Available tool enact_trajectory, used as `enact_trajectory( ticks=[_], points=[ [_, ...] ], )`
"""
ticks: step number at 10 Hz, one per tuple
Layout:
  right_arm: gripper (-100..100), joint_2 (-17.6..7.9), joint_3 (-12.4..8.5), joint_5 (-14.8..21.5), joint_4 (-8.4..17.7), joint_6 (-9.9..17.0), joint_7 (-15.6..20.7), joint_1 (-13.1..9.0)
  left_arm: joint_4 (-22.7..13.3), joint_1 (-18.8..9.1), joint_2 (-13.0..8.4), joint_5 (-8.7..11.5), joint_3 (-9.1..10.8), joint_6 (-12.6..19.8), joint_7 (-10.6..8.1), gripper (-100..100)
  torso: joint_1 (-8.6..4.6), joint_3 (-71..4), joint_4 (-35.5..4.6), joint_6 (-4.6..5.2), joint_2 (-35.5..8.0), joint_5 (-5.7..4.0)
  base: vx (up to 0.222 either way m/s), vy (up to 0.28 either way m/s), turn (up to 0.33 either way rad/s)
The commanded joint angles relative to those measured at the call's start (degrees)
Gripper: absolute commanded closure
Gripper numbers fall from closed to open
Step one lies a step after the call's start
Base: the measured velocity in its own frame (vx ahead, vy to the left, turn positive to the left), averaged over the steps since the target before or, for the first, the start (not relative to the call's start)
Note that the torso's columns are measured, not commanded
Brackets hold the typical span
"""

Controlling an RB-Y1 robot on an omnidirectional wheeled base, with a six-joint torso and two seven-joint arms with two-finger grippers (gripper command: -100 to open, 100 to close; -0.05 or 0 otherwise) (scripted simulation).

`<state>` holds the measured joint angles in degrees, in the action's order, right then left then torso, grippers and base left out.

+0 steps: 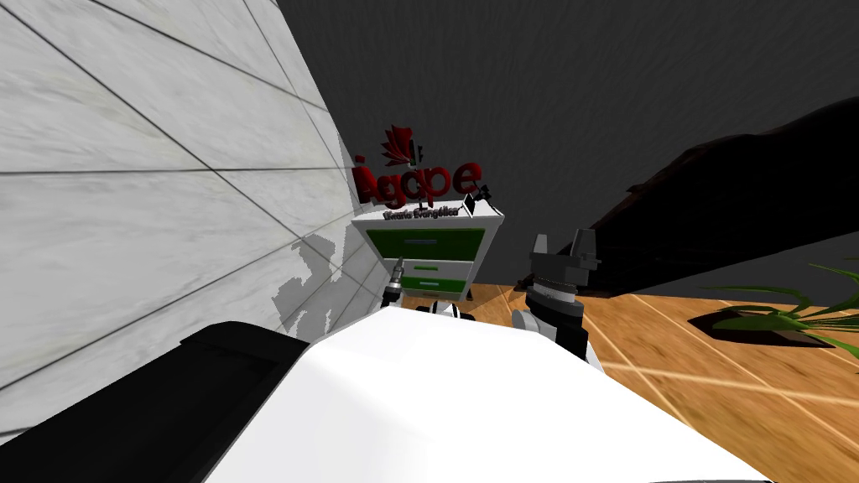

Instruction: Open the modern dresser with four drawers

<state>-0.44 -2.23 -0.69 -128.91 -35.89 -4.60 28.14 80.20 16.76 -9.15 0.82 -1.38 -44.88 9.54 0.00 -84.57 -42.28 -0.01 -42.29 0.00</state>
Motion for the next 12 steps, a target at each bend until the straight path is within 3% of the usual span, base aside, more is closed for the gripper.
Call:
enact_trajectory(
  ticks=[1, 7, 12],
  points=[
    [0, 0.0, 0.0, 0.0, 0.0, 0.0, 0.0, 0.0, -5.11, -0.83, 0.2, -0.2, -0.08, -1.47, -0.26, -100, 0.01, 0.0, 0.0, 0.01, 0.0, 0.0, 0.015, -0.007, -0.024],
    [0, 0.0, 0.0, 0.0, 0.0, 0.0, 0.0, 0.0, -14.58, -2.51, 1.5, -0.71, -0.42, -3.49, -0.24, -100, 0.0, 0.01, -0.01, 0.0, -0.01, 0.0, 0.014, -0.005, -0.013],
    [0, 0.0, 0.0, 0.0, 0.0, 0.0, 0.0, 0.0, -22.07, -3.95, 4.6, -1.14, -0.7, -5.24, -0.23, -100, 0.0, 0.0, 0.0, 0.0, 0.01, 0.0, 0.013, -0.005, -0.014]
  ],
)
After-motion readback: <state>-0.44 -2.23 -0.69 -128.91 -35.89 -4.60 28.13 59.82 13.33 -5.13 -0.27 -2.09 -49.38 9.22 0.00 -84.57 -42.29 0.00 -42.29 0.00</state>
